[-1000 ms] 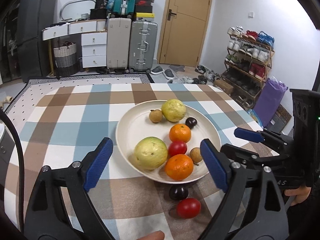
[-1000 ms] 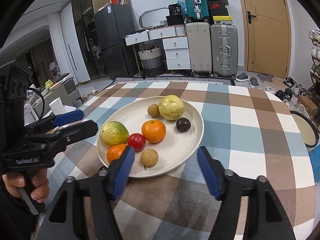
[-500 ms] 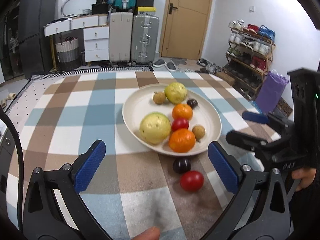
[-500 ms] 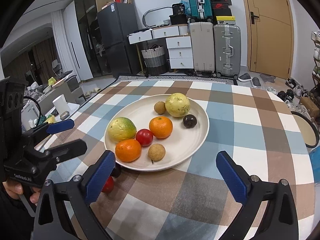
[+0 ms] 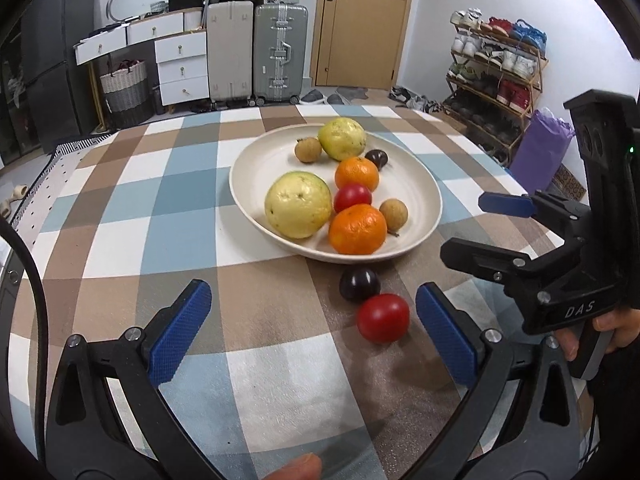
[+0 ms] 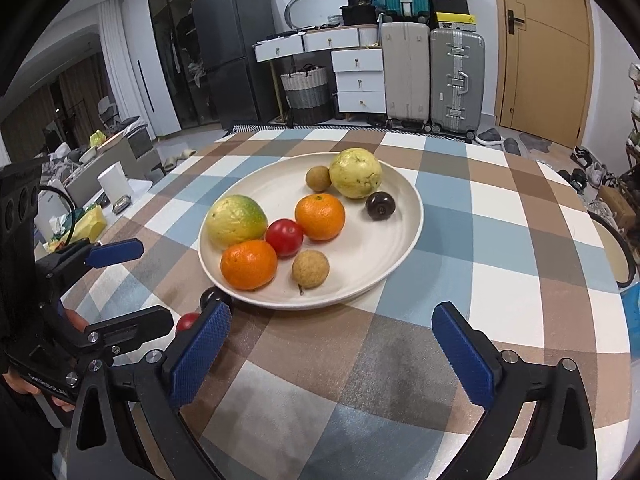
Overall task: Organize fruits
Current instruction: 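Withdraw both tools from the plate toward the last tomato and plum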
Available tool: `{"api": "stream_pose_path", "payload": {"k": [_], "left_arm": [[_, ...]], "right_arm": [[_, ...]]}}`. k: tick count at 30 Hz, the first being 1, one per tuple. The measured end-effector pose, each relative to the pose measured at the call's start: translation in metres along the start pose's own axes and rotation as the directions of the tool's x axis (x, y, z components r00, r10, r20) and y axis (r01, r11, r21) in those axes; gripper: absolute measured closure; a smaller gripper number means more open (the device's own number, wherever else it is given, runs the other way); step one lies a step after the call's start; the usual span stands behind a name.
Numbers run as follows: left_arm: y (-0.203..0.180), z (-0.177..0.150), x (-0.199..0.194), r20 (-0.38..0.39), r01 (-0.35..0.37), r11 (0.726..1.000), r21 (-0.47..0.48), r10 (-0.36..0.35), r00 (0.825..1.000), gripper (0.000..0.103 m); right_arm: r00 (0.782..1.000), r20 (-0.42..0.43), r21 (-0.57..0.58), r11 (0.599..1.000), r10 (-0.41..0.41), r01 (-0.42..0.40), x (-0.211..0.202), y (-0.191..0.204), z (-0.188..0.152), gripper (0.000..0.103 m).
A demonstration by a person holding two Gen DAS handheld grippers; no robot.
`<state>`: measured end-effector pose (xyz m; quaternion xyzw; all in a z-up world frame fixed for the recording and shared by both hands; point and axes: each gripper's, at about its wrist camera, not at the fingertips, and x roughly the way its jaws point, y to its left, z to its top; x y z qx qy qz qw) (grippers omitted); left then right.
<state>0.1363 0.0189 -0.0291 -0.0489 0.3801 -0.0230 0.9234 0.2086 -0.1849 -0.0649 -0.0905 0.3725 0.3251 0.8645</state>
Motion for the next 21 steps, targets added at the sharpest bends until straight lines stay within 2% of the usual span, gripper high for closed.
{"api": "stream_pose_path", "payload": {"k": [8,14,21], "left_arm": [[-0.006,-0.004,0.012,-0.059,0.007,0.999,0.034,-0.005,0.998,0.001],[-0.013,-0.006,0.018,-0.093,0.047,0.998,0.048,-0.042,0.995,0.002],[-0.021,-0.009,0.02,-0.121,0.126,0.99,0.062,-0.118,0.986,0.022]], "right_arm": [[0.999,-0.035,-0.032,0.999,-0.006,0.005,0.004,0.003,-0.002,0.0],[0.998,-0.066,-0.027,1.0,-0.003,0.001,0.008,0.0,-0.004,0.0],[0.998,-0.064,-0.029,1.0,0.0,-0.002,0.009,0.001,-0.004,0.0]]}}
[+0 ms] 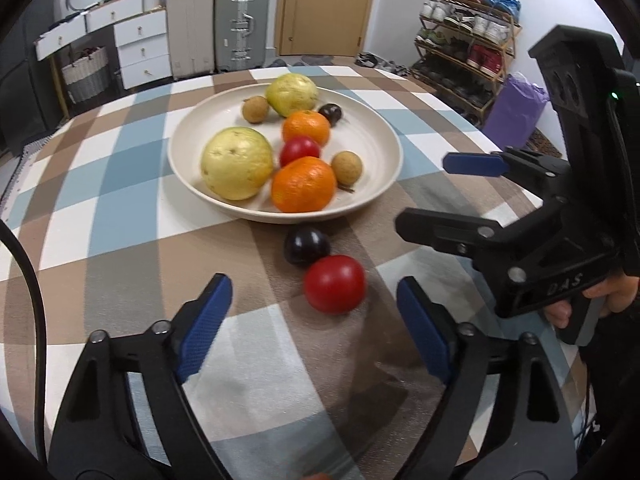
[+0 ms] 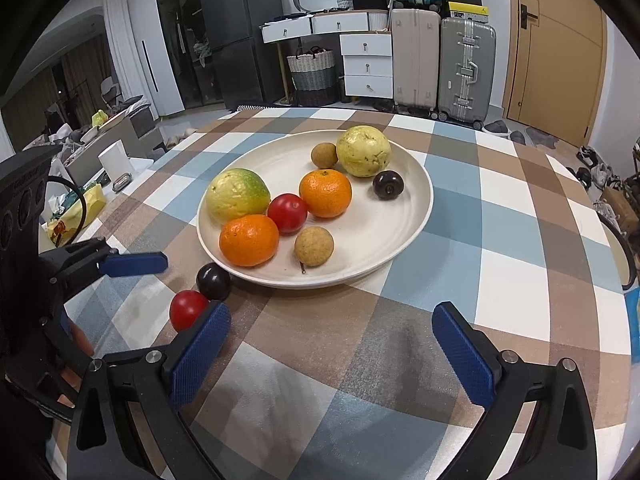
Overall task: Organize fruits
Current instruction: 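Withdraw both tools from the plate toward the last tomato and plum, then grasp the last red tomato with the left tool while the right tool grasps the last dark plum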
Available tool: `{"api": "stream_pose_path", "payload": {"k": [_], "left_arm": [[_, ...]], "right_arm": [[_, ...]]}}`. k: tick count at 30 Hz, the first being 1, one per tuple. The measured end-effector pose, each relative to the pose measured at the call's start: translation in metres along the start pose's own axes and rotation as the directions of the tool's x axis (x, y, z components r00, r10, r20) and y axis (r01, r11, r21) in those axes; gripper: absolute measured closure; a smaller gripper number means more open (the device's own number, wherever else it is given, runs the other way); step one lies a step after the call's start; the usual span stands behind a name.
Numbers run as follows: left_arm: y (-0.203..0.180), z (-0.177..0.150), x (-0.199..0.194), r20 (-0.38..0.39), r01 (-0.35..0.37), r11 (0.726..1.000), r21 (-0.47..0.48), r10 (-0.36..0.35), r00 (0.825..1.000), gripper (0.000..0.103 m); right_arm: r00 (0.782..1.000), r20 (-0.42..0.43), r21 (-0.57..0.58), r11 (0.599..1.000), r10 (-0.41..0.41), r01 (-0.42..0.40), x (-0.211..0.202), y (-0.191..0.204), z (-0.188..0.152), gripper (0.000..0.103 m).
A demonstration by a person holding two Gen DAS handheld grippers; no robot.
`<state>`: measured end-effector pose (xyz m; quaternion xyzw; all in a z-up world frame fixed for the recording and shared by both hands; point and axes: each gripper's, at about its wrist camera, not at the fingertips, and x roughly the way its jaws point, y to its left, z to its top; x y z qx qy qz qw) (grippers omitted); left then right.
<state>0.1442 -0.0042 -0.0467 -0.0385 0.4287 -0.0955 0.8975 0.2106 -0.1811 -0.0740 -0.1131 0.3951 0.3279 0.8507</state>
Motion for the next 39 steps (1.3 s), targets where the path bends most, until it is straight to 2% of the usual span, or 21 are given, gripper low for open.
{"api": "stream_pose_path", "payload": {"k": [2,4,6,15,16,24,39], "left_arm": [[-0.003,-0.001,0.0,0.0,0.01,1.0,0.013,-0.01,1.0,0.027],[-0.006,-0.001,0.001,-0.004,0.008,1.0,0.029,-0.008,1.0,0.038],[-0.008,-0.002,0.003,-0.01,0.01,0.999,0.037,-0.01,1.0,0.044],[-0.007,-0.004,0.004,-0.013,0.028,0.999,0.024,-0.028,1.0,0.067],[-0.006,-0.003,0.004,-0.014,0.033,0.999,0.023,-0.033,0.999,0.073],[-0.005,-0.003,0.001,-0.006,0.039,0.999,0.019,-0.039,0.999,0.074],[0.013,0.004,-0.03,0.11,0.014,0.999,-0.044,-0.009,0.994,0.074]], "right_arm": [[1.0,0.004,0.004,1.0,-0.001,0.001,0.0,-0.001,0.0,0.0],[1.0,0.009,0.008,1.0,0.001,-0.001,0.0,-0.001,0.001,0.0],[1.0,0.011,0.01,1.0,0.002,-0.002,-0.001,-0.002,0.001,0.0],[1.0,0.014,0.011,1.0,0.005,-0.005,-0.002,-0.002,0.001,0.0],[1.0,0.013,0.011,1.0,0.007,-0.007,-0.002,-0.002,0.002,0.0],[1.0,0.015,0.012,1.0,0.009,-0.009,-0.003,-0.001,0.001,0.0],[0.998,-0.01,0.003,0.998,0.061,-0.061,0.001,0.007,-0.001,0.0]]}}
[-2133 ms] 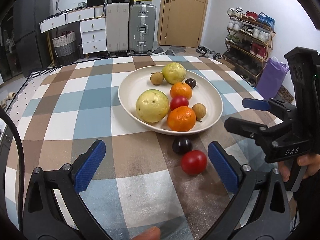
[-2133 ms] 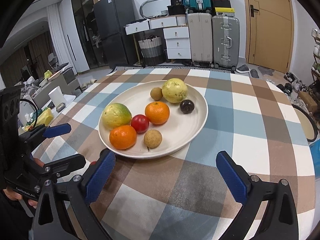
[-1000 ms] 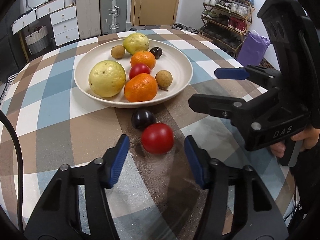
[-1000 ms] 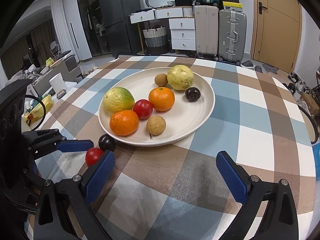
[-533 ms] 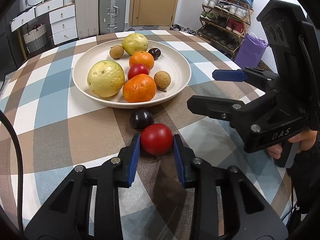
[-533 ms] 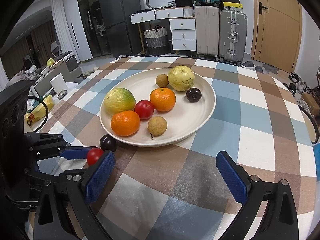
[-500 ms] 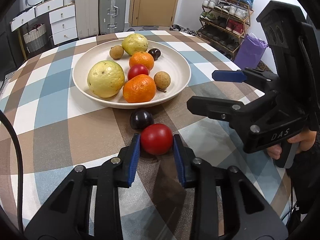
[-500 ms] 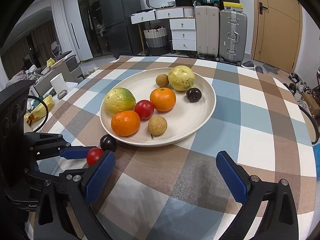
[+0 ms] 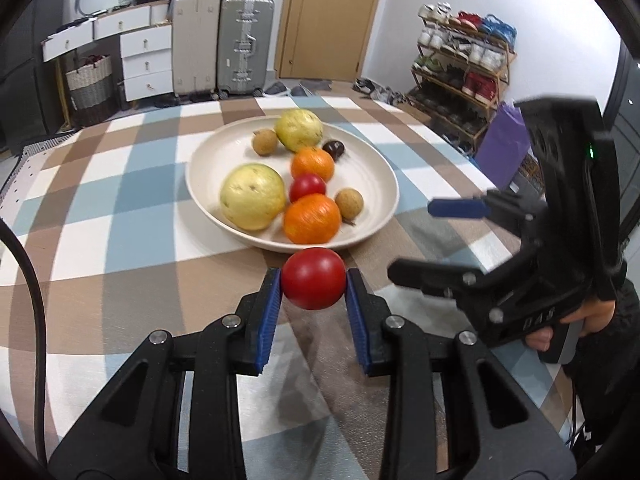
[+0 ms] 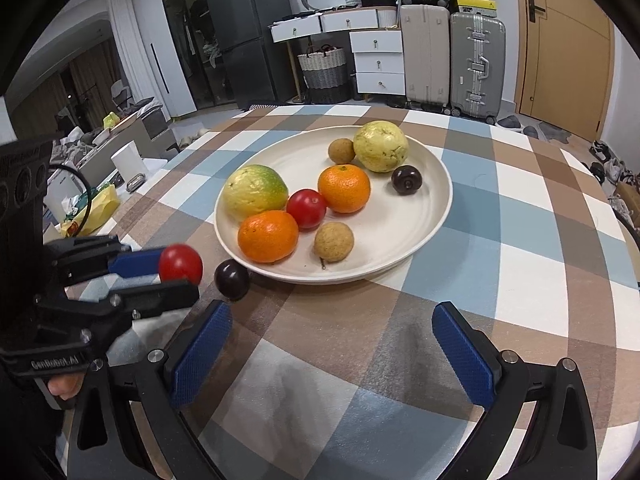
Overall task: Organize fruits
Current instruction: 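Grasp the last red tomato with the left tool while the right tool grasps the last dark plum, then carry the tomato and plum over the white plate and release both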
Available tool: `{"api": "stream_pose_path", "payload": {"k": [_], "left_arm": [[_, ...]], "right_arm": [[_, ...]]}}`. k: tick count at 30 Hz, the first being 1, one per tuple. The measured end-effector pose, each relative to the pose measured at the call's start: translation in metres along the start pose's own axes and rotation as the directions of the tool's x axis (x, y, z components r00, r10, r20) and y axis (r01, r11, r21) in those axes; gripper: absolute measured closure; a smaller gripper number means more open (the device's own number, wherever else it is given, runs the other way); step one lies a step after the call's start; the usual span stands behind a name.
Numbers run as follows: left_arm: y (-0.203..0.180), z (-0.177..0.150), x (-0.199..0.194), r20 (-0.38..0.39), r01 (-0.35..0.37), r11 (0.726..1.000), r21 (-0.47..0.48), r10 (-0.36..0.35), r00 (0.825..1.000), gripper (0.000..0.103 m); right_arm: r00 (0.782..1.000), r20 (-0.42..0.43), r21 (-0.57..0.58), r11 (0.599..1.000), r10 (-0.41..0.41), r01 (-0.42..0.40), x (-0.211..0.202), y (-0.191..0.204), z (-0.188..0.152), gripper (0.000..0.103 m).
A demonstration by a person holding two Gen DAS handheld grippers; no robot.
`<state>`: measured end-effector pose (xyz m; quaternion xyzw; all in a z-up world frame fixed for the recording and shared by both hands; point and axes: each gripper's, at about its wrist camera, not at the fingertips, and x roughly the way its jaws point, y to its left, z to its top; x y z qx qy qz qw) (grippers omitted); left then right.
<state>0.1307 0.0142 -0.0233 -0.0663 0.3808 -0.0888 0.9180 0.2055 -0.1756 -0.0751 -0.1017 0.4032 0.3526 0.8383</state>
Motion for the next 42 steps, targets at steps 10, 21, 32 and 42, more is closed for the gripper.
{"api": "stream_pose_path", "payload": {"k": [10,21,32,42], "left_arm": [[0.021,0.007,-0.021,0.079,-0.05,0.996,-0.068,0.055,0.995,0.074],[0.045,0.011,-0.037,0.13,-0.075,0.987,-0.145,0.094,0.987,0.074],[0.054,0.01,-0.036,0.129,-0.075,0.981,-0.178,0.099,0.987,0.074],[0.057,0.009,-0.032,0.126,-0.075,0.979,-0.189,0.1,0.987,0.074]], "right_arm": [[0.999,-0.018,-0.031,0.999,0.039,-0.039,0.004,0.013,-0.002,0.0],[0.997,-0.071,-0.071,0.996,0.044,-0.049,0.02,0.049,0.0,0.017],[0.996,-0.086,-0.041,0.999,0.024,-0.028,0.037,0.064,0.008,0.042],[0.997,-0.074,0.008,1.0,0.031,-0.03,0.04,0.065,0.012,0.056]]}}
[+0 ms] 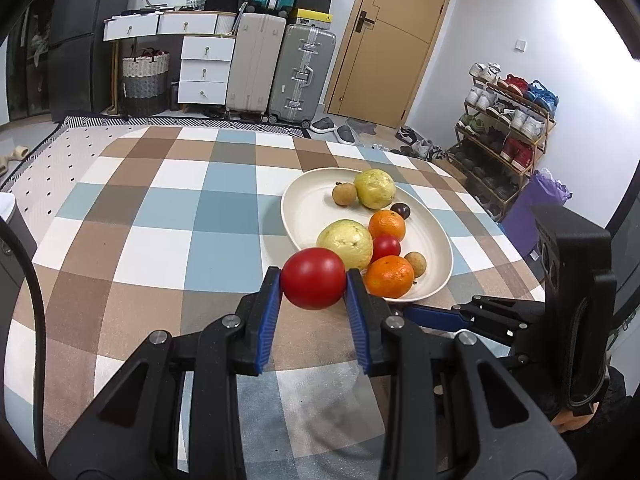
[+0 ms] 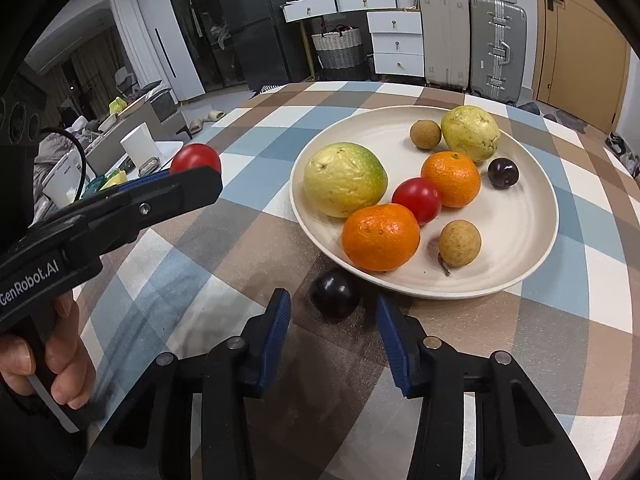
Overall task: Organize fruits
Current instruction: 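Carry the tomato and plum over the white plate and release both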
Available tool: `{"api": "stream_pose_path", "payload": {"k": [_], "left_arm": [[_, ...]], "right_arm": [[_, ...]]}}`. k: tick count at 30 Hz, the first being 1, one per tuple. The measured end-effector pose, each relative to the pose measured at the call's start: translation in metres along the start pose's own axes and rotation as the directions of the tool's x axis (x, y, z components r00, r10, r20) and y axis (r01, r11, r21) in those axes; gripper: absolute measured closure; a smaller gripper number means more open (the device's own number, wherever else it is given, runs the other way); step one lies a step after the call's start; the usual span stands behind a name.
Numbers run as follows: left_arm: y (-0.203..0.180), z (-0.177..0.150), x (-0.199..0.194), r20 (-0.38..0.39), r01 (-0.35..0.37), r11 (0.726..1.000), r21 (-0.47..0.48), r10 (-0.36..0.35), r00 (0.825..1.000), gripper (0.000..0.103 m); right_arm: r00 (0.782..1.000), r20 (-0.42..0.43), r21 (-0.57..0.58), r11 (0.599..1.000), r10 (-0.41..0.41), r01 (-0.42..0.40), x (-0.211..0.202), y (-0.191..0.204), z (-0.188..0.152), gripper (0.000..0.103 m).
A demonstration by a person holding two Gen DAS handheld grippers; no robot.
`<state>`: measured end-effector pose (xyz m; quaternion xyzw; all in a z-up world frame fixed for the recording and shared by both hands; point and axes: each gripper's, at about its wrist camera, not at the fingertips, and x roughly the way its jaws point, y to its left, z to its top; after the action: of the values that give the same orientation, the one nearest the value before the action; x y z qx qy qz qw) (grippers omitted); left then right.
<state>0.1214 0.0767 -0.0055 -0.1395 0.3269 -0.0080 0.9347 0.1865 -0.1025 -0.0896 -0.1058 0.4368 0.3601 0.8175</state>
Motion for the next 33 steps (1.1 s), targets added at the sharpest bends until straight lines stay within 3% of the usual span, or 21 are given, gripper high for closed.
{"api": "stream_pose_path", "payload": {"k": [3,7,14,33], "left_arm": [[0.001,0.0,0.001,0.0,-0.001,1.0,0.001,0.001,1.0,0.074],[0.001,-0.001,0.003,-0.003,-0.002,1.0,0.006,0.002,1.0,0.074],[0.001,-0.002,0.006,-0.011,-0.007,1.0,0.004,0.007,1.0,0.074],[0.0,-0.002,0.007,-0.013,-0.009,1.0,0.006,0.01,1.0,0.074]], "right_arm": [[1.0,0.001,-0.004,1.0,-0.008,0.008,0.001,0.001,0.0,0.057],[1.0,0.002,0.0,1.0,-0.018,0.018,0.001,0.003,0.0,0.068],[1.0,0.011,-0.009,1.0,-0.024,0.024,0.001,0.003,-0.002,0.076],[0.999,0.038,0.0,1.0,0.019,-0.019,-0.019,-0.008,-0.012,0.077]]}}
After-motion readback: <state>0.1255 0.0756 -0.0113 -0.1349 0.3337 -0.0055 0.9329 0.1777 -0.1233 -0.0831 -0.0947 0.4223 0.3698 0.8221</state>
